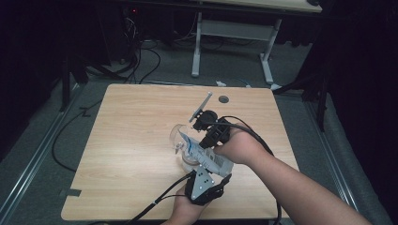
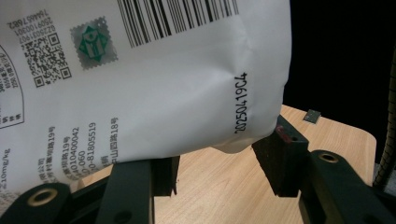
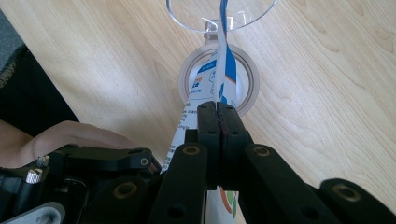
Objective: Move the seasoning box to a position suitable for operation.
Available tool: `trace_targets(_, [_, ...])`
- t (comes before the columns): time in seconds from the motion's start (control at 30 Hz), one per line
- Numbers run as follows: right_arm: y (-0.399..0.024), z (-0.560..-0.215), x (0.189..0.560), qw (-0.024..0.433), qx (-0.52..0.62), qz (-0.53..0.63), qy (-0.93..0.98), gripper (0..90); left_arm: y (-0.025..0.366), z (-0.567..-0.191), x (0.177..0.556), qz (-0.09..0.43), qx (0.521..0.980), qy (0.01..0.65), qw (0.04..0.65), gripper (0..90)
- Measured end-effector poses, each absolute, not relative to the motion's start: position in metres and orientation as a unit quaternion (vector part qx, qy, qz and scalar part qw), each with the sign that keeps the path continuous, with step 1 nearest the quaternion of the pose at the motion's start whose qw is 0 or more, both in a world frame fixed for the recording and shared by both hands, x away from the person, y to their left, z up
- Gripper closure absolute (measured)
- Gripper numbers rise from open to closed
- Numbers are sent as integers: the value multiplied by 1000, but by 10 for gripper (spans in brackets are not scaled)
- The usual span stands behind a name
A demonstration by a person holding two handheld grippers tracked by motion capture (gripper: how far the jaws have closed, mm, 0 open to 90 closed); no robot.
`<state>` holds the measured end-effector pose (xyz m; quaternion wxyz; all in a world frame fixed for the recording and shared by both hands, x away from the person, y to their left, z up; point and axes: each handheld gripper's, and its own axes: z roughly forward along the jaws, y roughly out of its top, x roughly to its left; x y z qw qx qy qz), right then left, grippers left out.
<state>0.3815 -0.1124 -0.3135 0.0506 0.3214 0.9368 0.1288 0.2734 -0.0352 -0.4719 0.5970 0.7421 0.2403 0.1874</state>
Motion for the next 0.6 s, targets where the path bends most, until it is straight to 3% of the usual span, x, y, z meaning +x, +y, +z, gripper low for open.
trace_targets(0.6, [-112,-316,382,48,321,129,937,896,-35,-472,273,186,743,240,597,534])
